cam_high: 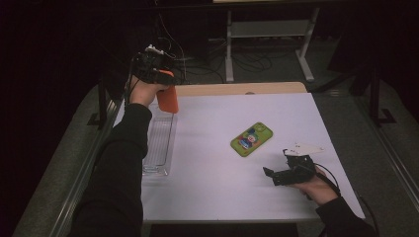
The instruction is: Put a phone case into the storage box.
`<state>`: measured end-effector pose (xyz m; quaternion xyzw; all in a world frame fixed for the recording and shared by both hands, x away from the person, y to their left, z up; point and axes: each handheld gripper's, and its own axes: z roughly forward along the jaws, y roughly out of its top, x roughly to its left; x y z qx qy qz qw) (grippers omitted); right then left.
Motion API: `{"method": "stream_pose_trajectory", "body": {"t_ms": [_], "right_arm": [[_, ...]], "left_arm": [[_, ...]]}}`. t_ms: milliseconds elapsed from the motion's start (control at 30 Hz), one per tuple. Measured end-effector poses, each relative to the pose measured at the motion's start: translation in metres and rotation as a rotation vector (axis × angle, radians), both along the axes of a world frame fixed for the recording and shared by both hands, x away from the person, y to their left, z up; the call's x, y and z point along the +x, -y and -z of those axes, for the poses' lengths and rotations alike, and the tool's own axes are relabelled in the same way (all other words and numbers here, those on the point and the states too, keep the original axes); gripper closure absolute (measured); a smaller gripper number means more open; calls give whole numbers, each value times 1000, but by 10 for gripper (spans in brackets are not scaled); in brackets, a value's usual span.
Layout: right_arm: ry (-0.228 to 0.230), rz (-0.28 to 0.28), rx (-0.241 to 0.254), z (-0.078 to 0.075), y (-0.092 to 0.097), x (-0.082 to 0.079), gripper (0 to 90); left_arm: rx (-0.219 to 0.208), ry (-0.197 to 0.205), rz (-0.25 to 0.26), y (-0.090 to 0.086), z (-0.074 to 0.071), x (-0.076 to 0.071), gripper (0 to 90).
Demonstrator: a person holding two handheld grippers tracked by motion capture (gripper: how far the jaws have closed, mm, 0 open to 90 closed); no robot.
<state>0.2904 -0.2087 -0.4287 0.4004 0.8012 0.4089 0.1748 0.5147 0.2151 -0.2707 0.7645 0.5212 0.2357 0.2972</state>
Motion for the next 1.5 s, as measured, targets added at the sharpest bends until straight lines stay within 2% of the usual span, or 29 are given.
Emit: {"method": "stream_pose_trajectory", "body": {"t_ms": [100, 200, 333, 667, 733, 967, 1033, 1100, 1167, 1200, 1500], "right_arm": [[-3, 3, 2, 0, 0, 0, 20], [-3, 0, 0, 0, 0, 0, 20], [-3, 0, 0, 0, 0, 0, 19], [-13, 2, -4, 1, 0, 0, 19], [-11, 3, -3, 1, 0, 0, 19], [-9, 3, -1, 1, 2, 0, 20], [-13, 5, 0, 1, 2, -1, 19], [-14, 6, 1, 0, 2, -1, 19], [-13, 5, 0, 1, 2, -1, 20], [-13, 5, 0, 1, 2, -1, 20], [-16, 9, 1, 1, 2, 0, 20]], "left_arm": [[36, -8, -21, -3, 2, 2, 157], [45, -20, -46, -5, 5, 4, 157], [84, -37, -67, -8, 9, 7, 156], [114, -83, -117, -12, 29, 12, 156], [134, -96, -125, -12, 33, 13, 155], [108, -122, -164, -12, 49, 16, 154], [121, -126, -160, -12, 52, 17, 154], [111, -131, -172, -11, 56, 18, 153], [120, -127, -168, -11, 58, 20, 153], [103, -129, -177, -10, 59, 20, 153], [95, -117, -208, -9, 65, 27, 150]]}}
